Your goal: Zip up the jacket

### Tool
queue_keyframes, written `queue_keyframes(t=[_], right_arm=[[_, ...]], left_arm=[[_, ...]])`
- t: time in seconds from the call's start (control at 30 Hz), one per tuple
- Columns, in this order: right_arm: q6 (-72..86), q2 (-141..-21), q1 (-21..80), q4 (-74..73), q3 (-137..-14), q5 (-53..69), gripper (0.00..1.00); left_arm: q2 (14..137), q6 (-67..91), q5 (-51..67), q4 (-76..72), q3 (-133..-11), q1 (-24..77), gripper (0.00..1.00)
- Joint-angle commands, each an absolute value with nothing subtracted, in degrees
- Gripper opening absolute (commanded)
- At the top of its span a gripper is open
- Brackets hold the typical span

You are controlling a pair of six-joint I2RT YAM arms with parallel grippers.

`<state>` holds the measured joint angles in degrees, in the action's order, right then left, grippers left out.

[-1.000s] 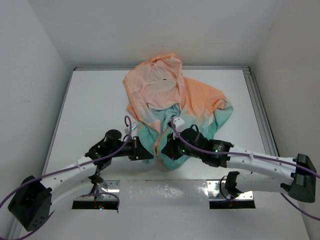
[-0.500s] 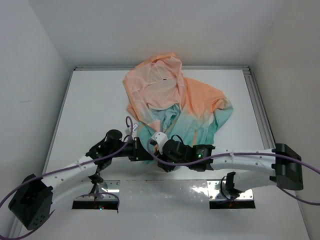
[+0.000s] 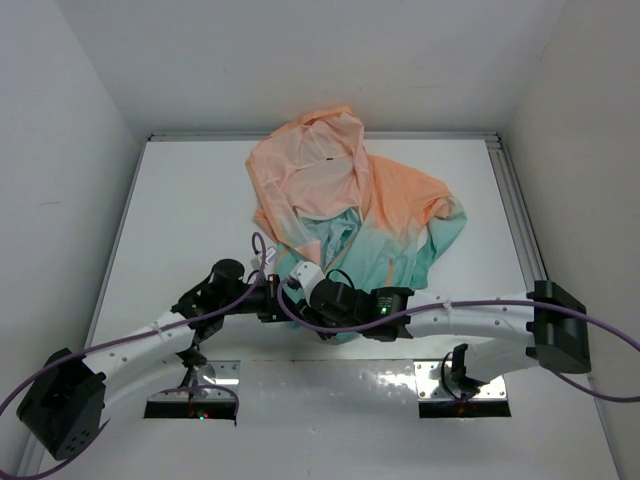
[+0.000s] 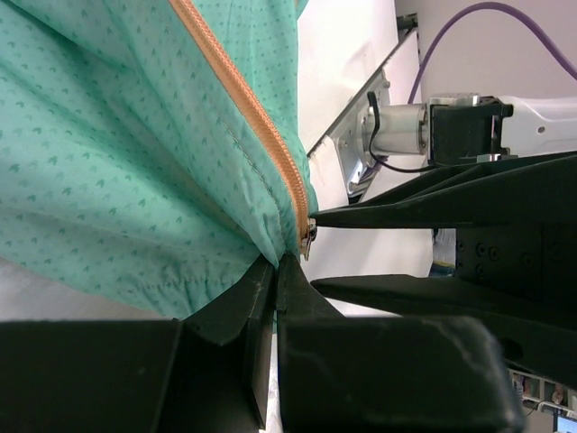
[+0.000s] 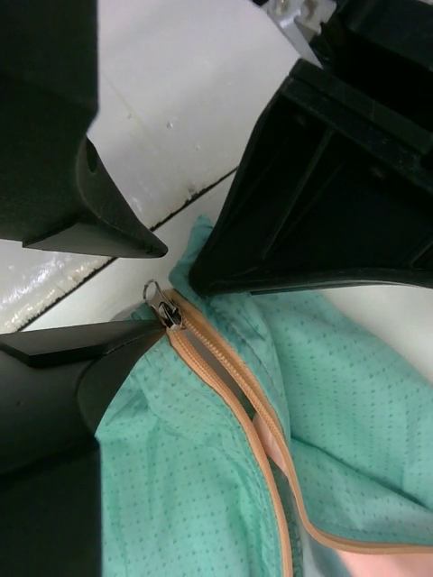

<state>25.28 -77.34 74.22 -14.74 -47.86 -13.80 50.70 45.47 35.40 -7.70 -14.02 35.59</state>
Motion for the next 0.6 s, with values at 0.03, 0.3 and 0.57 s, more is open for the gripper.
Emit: queue_keyframes(t=[0.03, 0.3, 0.57], right_arm=[[23.56, -78.66, 75.93, -16.08, -51.24, -18.19, 0.34], [23.03, -79.98, 77.52, -17.05, -51.94, -22.67, 0.34], [23.38, -79.1, 77.87, -16.0, -51.42, -24.52, 0.15]], left_arm=[[50.27, 45.88, 36.39, -10.37, -14.59, 36.04, 0.0], [50.18, 45.97, 36.47, -10.37, -14.5, 36.04, 0.0], [49.48, 46.14, 36.39, -10.11, -13.89, 36.04, 0.0]])
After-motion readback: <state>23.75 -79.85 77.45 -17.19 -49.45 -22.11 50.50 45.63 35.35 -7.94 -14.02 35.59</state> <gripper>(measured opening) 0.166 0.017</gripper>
